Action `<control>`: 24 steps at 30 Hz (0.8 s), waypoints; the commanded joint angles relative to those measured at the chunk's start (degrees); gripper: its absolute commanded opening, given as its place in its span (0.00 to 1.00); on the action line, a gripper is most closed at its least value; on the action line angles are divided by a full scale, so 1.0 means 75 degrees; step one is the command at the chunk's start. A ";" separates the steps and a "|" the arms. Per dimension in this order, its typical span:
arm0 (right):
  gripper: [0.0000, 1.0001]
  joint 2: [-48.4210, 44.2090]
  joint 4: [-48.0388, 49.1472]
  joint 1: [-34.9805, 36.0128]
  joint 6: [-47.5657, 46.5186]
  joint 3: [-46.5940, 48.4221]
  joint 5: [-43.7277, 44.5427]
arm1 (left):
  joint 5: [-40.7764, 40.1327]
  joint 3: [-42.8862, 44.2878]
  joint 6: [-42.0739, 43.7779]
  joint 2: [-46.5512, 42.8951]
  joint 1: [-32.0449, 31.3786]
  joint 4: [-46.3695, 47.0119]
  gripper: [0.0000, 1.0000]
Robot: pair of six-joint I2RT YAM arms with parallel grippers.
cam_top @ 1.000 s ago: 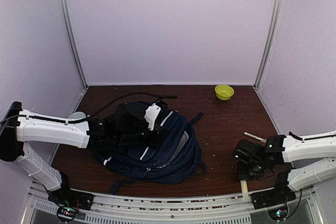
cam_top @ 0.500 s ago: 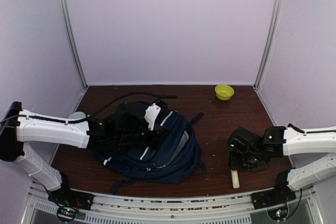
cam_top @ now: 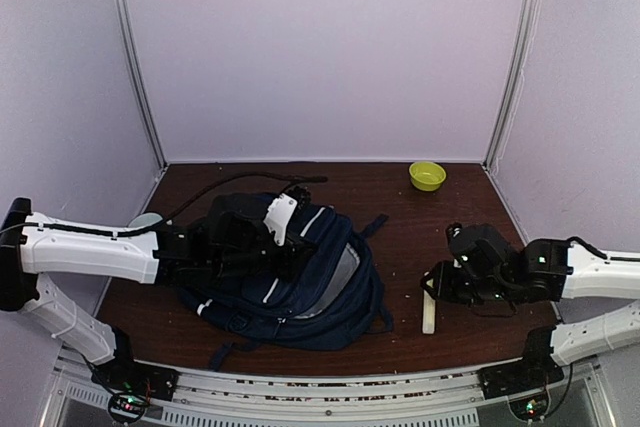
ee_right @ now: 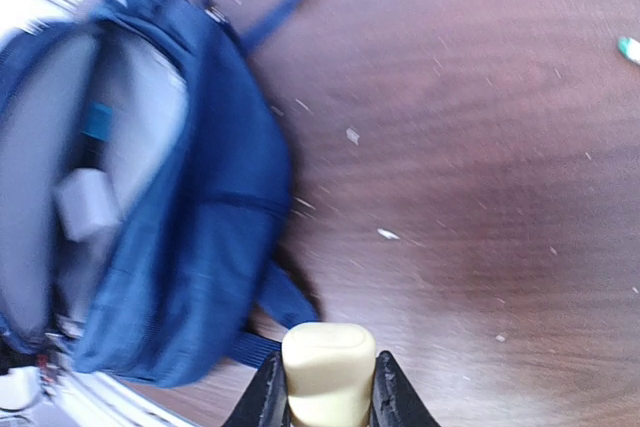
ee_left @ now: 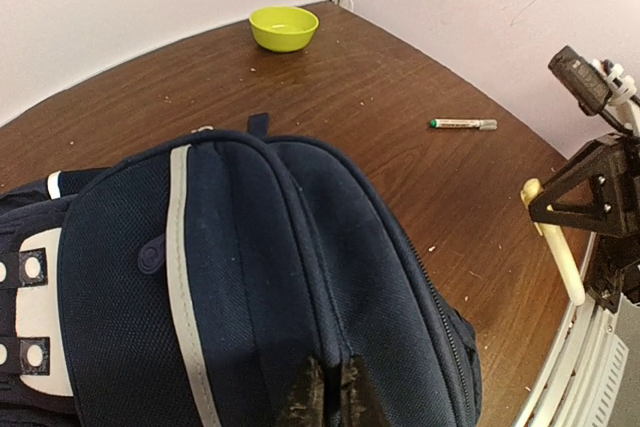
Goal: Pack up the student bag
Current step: Place the pen in the upper front pocket of the bag.
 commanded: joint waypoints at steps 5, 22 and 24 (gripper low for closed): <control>0.00 -0.1201 0.1417 0.0048 -0.0076 -0.0746 0.0447 | 0.0047 0.0008 -0.0002 -0.0323 -0.0047 0.0892 0.00; 0.00 -0.1360 0.3183 0.0048 -0.0335 -0.0861 0.0423 | 0.0088 0.0154 -0.0005 -0.0378 -0.0047 0.0856 0.00; 0.00 -0.1189 0.3583 0.0050 -0.0406 -0.0860 0.0422 | 0.0116 0.0186 -0.0011 -0.0421 -0.0047 0.0815 0.00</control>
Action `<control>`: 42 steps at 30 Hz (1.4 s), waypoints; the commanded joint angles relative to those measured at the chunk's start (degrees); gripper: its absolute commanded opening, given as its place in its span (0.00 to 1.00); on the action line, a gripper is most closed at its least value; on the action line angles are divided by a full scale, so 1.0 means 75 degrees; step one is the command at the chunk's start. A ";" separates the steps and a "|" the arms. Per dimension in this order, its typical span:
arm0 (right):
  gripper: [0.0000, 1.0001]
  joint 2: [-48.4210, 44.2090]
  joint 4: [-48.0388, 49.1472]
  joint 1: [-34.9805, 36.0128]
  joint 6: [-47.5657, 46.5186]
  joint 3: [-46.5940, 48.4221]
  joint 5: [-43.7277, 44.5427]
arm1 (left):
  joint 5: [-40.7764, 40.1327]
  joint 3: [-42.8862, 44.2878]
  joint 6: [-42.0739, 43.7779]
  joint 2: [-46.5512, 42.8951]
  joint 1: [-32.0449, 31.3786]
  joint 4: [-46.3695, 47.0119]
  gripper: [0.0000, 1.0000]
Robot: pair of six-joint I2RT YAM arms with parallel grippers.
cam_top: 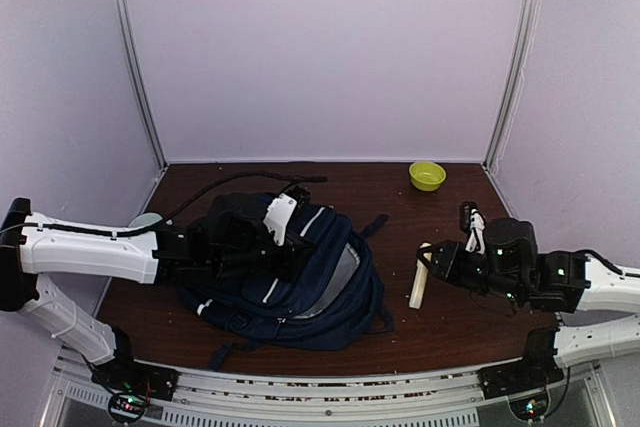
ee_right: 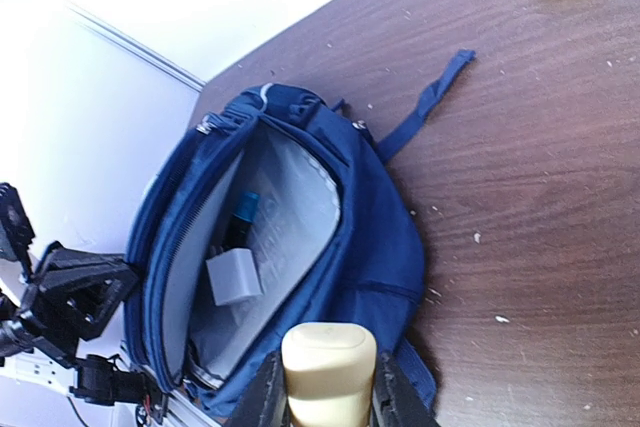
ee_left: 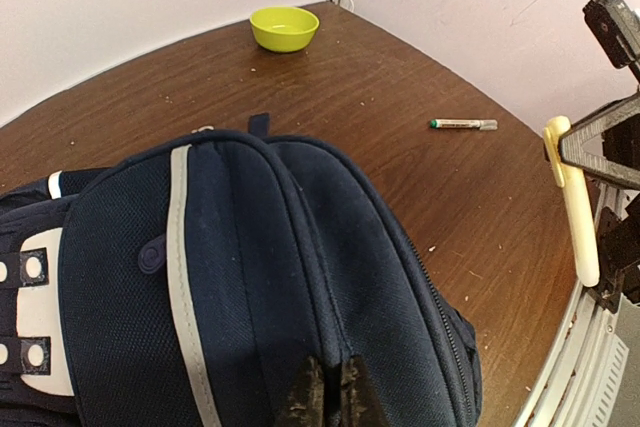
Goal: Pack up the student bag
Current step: Place the pen in the upper front pocket of the bag.
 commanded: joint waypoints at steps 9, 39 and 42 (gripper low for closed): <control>0.00 0.1725 0.2610 0.0036 -0.0349 0.0389 -0.0151 | 0.0271 0.0347 0.0011 -0.0501 -0.0047 0.0740 0.00; 0.00 0.7041 0.4721 -0.0437 0.0236 0.2766 -0.2458 | 0.0374 -0.0039 -0.0011 -0.1005 -0.0047 0.0861 0.00; 0.00 0.7257 0.4361 -0.0445 0.0102 0.3011 -0.2500 | 0.0384 -0.0045 -0.0025 -0.0995 -0.0047 0.0902 0.00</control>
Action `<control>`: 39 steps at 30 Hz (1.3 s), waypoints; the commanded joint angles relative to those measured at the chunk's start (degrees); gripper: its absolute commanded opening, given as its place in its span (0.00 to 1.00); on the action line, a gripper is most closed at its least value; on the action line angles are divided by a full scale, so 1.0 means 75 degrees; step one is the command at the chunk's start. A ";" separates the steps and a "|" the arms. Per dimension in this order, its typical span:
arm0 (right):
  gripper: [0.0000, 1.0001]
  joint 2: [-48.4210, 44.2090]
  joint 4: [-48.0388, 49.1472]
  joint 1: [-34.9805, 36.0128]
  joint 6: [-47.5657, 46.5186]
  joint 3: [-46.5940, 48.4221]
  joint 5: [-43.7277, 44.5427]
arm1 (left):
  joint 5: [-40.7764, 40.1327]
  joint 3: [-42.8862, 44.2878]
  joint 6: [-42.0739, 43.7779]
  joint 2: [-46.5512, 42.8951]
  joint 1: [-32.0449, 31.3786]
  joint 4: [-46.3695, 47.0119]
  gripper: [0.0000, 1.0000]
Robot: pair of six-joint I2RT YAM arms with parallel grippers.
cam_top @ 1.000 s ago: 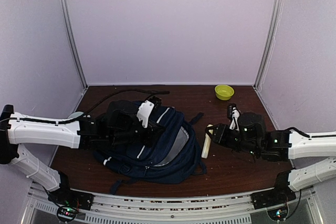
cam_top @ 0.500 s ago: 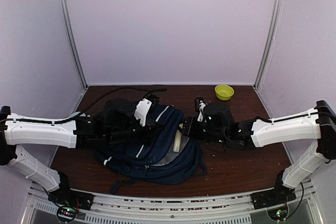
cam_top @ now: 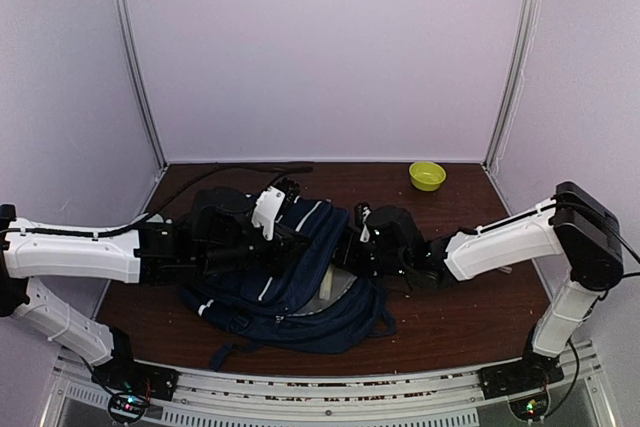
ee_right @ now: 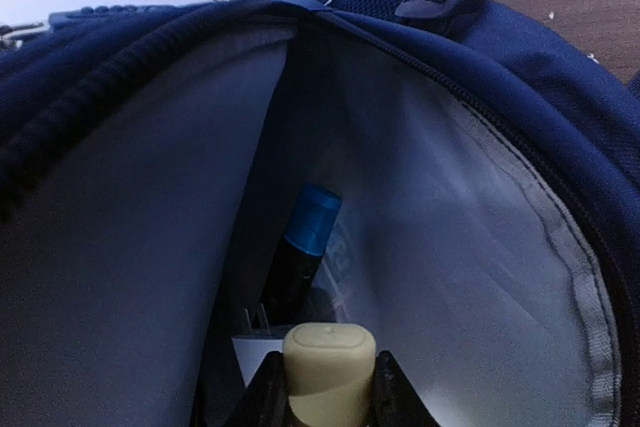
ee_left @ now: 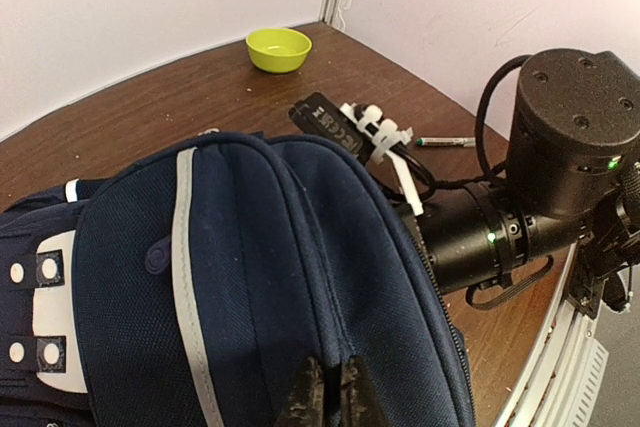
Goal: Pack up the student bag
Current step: Place the pen in the upper front pocket of the bag.
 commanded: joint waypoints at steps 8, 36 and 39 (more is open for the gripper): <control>0.04 0.0824 -0.0358 0.0052 -0.0141 0.0861 -0.0791 | 0.0316 0.0075 -0.0010 -0.0267 -0.0049 0.1111 0.00; 0.51 -0.0874 -0.3012 0.0425 -0.1229 0.0915 0.0206 | 0.0301 0.0066 -0.0058 -0.0218 -0.0049 0.1105 0.00; 0.50 -0.1361 -0.3677 0.0416 -0.1311 0.0660 0.0675 | 0.0285 0.0012 -0.0092 -0.0238 -0.0049 0.1138 0.00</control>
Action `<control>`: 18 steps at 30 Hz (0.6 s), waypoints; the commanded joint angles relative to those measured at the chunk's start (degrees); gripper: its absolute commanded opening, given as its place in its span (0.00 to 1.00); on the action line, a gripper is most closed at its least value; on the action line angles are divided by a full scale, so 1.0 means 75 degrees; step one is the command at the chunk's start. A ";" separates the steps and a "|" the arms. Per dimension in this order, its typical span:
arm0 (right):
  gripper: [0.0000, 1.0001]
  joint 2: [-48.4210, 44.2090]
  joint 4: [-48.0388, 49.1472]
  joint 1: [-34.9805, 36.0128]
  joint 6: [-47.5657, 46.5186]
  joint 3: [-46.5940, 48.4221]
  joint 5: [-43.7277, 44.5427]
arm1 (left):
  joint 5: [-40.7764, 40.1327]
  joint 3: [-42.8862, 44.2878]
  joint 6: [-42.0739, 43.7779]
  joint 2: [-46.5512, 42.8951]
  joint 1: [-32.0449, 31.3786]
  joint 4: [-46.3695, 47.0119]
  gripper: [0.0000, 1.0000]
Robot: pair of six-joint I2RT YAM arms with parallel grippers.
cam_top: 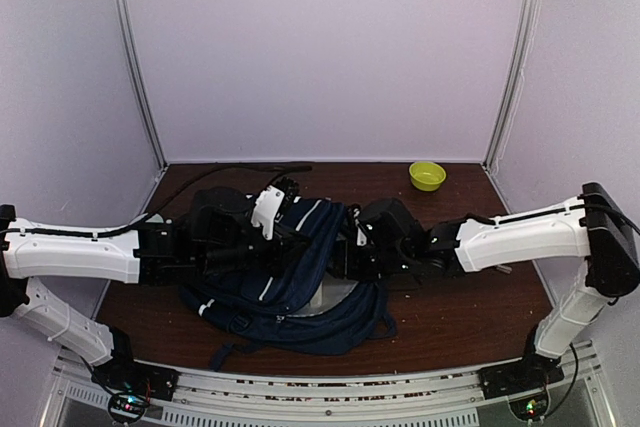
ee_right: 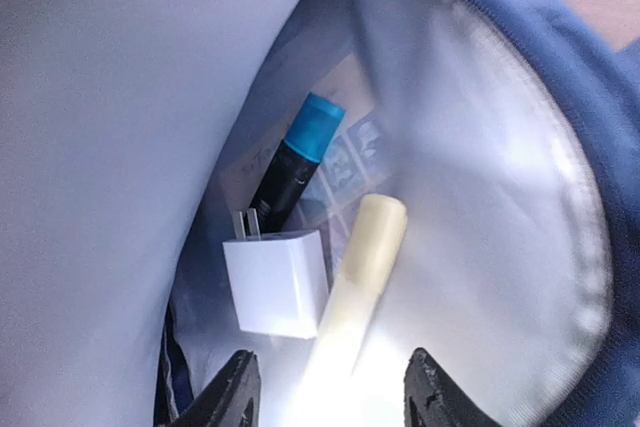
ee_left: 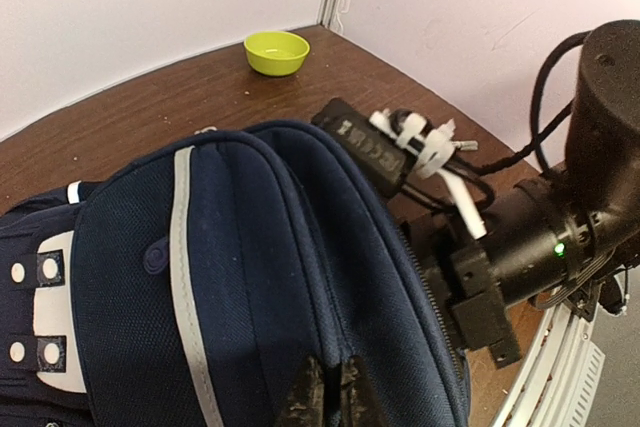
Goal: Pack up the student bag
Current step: Place the pen in the upper front pocket of the bag.
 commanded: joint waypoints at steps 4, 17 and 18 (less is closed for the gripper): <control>0.49 -0.1564 -0.1613 0.0053 -0.0412 -0.0677 0.1553 | 0.0185 -0.0032 -0.0055 -0.0273 -0.0049 0.1062 0.00; 0.65 -0.3581 -0.4690 -0.0896 -0.0503 -0.0954 0.3877 | 0.0210 -0.0072 0.0038 -0.0168 -0.0046 0.1200 0.00; 0.68 -0.3658 -0.4818 -0.1015 -0.0475 -0.0984 0.3953 | 0.0188 -0.0110 0.0036 -0.0158 -0.0049 0.1222 0.00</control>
